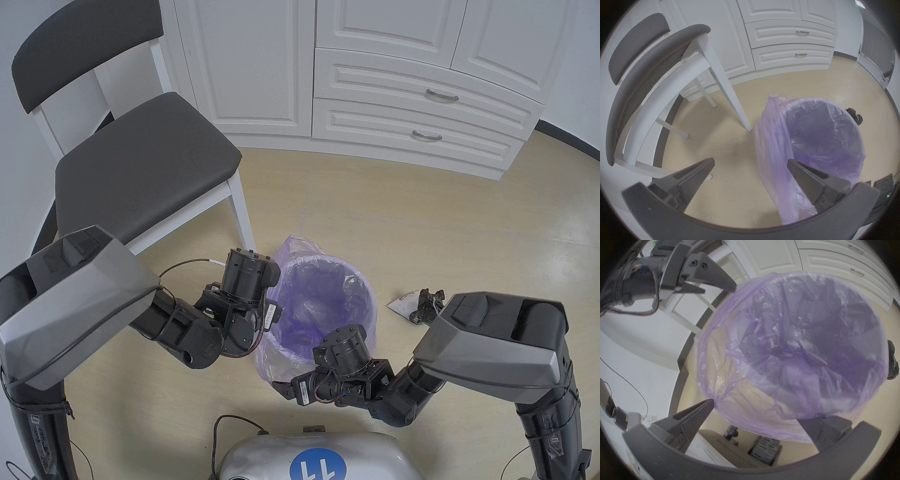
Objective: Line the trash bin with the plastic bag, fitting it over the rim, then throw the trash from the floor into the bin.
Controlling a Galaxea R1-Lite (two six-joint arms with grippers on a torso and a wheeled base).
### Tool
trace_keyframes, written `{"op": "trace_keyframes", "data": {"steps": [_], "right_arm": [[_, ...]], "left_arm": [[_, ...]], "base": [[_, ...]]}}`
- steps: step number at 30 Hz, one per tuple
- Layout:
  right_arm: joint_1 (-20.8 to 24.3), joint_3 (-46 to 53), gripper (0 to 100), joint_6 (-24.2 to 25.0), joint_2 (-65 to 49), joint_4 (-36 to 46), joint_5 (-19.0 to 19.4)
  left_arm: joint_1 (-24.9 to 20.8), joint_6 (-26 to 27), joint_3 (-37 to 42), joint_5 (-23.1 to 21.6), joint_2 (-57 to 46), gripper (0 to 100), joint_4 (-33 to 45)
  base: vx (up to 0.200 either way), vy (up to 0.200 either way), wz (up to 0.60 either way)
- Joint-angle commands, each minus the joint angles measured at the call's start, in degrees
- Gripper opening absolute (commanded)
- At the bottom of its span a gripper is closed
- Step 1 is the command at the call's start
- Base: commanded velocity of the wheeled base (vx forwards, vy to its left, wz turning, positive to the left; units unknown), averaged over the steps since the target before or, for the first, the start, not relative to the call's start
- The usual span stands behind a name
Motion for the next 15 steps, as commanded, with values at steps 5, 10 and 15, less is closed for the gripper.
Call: {"op": "trace_keyframes", "data": {"steps": [5,10,15], "right_arm": [[1.8,-0.8,100,1.1,5.4,-4.9,-1.9],[1.8,-0.7,100,1.1,5.3,-5.0,-1.9],[1.8,-0.6,100,1.1,5.2,-5.0,-1.9]], "left_arm": [[-2.7,0.3,-2.4,3.4,2.5,100,3.1],[-3.0,2.3,-2.3,3.7,3.3,100,3.0],[-2.7,2.8,-2.0,3.7,3.5,100,3.1]], "base": [[0.000,0.000,0.00],[0.000,0.000,0.00],[0.000,0.000,0.00]]}}
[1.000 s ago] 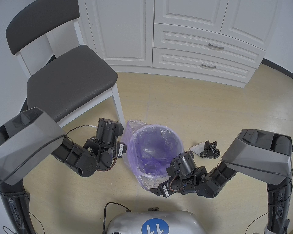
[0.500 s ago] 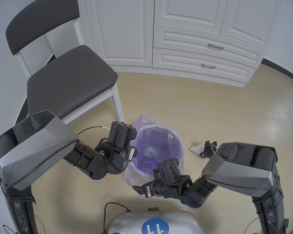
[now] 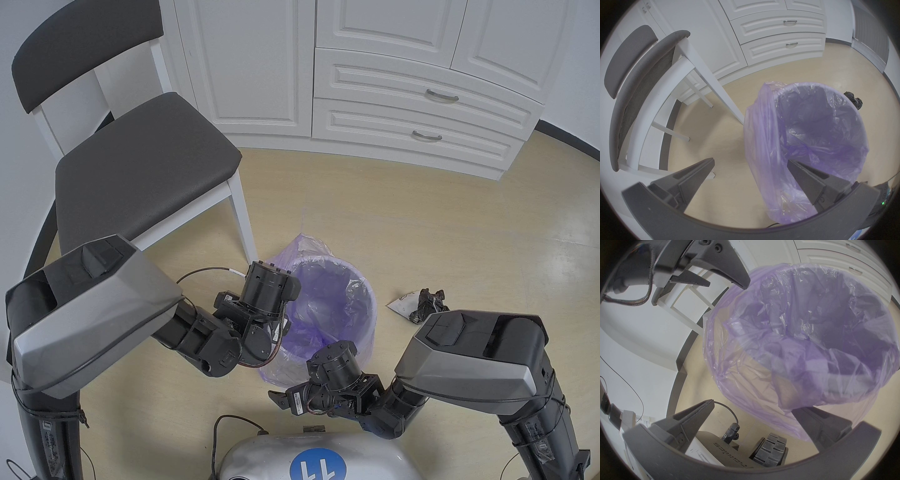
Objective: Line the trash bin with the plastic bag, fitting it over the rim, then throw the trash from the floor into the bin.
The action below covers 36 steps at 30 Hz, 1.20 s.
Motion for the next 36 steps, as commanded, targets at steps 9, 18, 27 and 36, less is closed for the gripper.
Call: {"op": "trace_keyframes", "data": {"steps": [9,18,27,36], "right_arm": [[0.0,0.2,100,0.0,0.1,-0.1,0.0],[-0.2,0.2,100,0.0,-0.3,-0.1,0.0],[-0.3,0.4,100,0.0,-0.5,-0.2,0.0],[-0.7,0.2,100,-0.1,-0.4,-0.2,0.0]], "left_arm": [[2.7,0.3,-0.1,2.4,0.5,100,-0.8],[6.0,0.0,-1.2,2.4,0.6,100,-1.2],[9.0,-0.3,-6.0,2.1,7.2,100,-4.2],[11.0,-3.6,-14.3,1.9,14.3,100,-4.9]], "base": [[0.000,0.000,0.00],[0.000,0.000,0.00],[0.000,0.000,0.00],[0.000,0.000,0.00]]}}
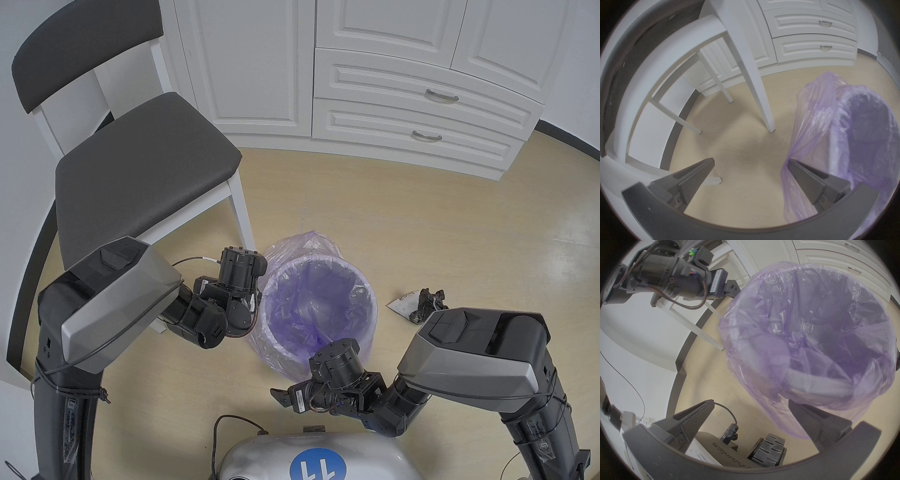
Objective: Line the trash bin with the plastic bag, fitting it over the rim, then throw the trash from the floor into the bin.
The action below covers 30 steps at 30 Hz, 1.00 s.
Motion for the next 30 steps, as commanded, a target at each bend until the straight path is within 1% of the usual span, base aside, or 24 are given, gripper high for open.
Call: {"op": "trace_keyframes", "data": {"steps": [1,3,4,6,12,25,27,28,30], "right_arm": [[-0.2,-0.1,100,0.0,0.1,0.0,0.0],[-0.2,-0.1,100,0.0,0.1,0.0,0.0],[-0.2,-0.1,100,0.0,0.2,0.0,0.0],[-0.2,-0.1,100,0.0,0.3,0.0,0.0],[-0.2,-0.1,100,-0.3,0.5,0.0,0.0],[-0.2,1.2,100,-0.6,-0.8,0.0,0.0],[-0.2,2.0,100,-0.6,-2.4,0.0,0.0],[-0.2,4.2,100,-0.6,-5.4,0.1,0.0],[0.2,7.2,100,-0.8,-9.4,0.1,0.0]], "left_arm": [[1.4,-2.1,-5.1,0.1,5.7,100,0.4],[1.4,-2.1,-5.1,0.1,5.7,100,0.4],[1.7,-3.9,-7.2,0.1,7.7,100,0.7],[2.1,-4.6,-8.3,0.1,9.0,100,0.7],[3.3,-4.9,-9.0,-0.1,11.0,100,0.8],[3.2,-5.8,-11.3,-0.4,15.1,100,0.8],[3.4,-6.6,-11.3,-0.4,14.4,100,0.8],[4.1,-7.9,-10.8,-0.5,12.9,100,0.9],[4.9,-8.1,-9.0,-0.6,10.0,100,1.7]], "base": [[0.000,0.000,0.00],[0.000,0.000,0.00],[0.000,0.000,0.00],[0.000,0.000,0.00],[0.000,0.000,0.00],[0.000,0.000,0.00],[0.000,0.000,0.00],[0.000,0.000,0.00],[0.000,0.000,0.00]]}}
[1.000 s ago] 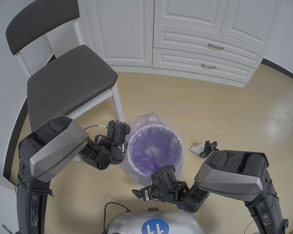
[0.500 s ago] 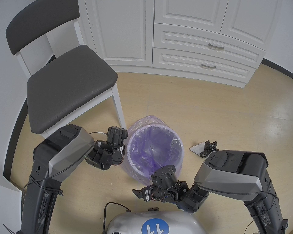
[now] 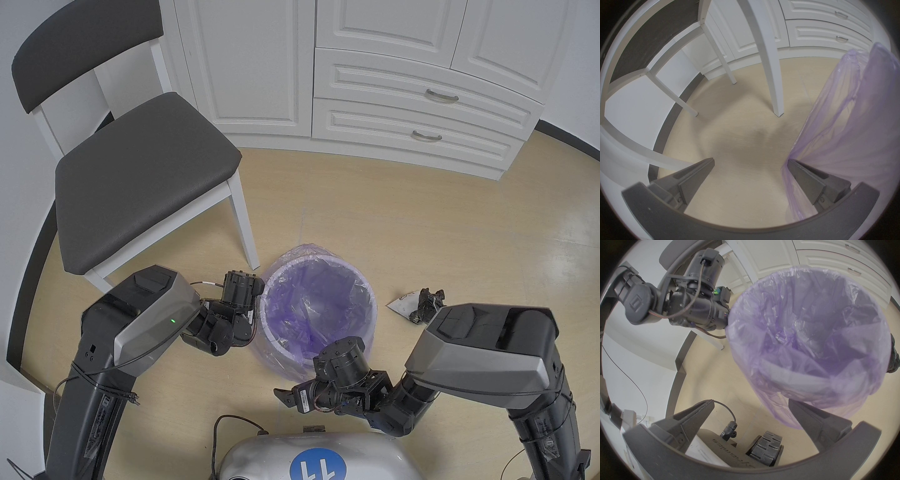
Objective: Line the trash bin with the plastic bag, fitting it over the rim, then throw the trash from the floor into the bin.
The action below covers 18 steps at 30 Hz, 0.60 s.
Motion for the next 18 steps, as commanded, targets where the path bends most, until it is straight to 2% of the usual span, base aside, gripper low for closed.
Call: {"op": "trace_keyframes", "data": {"steps": [1,4,8,12,15,18], "right_arm": [[0.6,6.0,100,-0.3,-8.8,0.0,0.0],[2.5,11.7,100,-3.2,-16.8,0.2,-0.1],[5.1,17.4,100,-6.0,-25.2,0.5,-0.2],[6.3,21.1,100,-9.4,-32.3,0.4,-2.5],[5.0,20.6,100,-9.7,-34.7,0.9,-2.4],[-0.1,17.6,100,-9.7,-34.0,1.5,-1.7]], "left_arm": [[1.7,-1.2,3.0,-0.5,-4.9,100,1.3],[1.9,-2.0,8.5,-3.9,-11.3,100,2.8],[1.8,-2.5,13.7,-4.7,-16.5,100,2.8],[1.5,-2.5,18.4,-5.0,-21.5,100,2.8],[1.2,-2.5,18.9,-5.2,-24.6,100,3.6],[-0.3,-2.6,20.9,-5.3,-27.2,100,6.3]], "base": [[0.000,0.000,0.00],[0.000,0.000,0.00],[0.000,0.000,0.00],[0.000,0.000,0.00],[0.000,0.000,0.00],[0.000,0.000,0.00]]}}
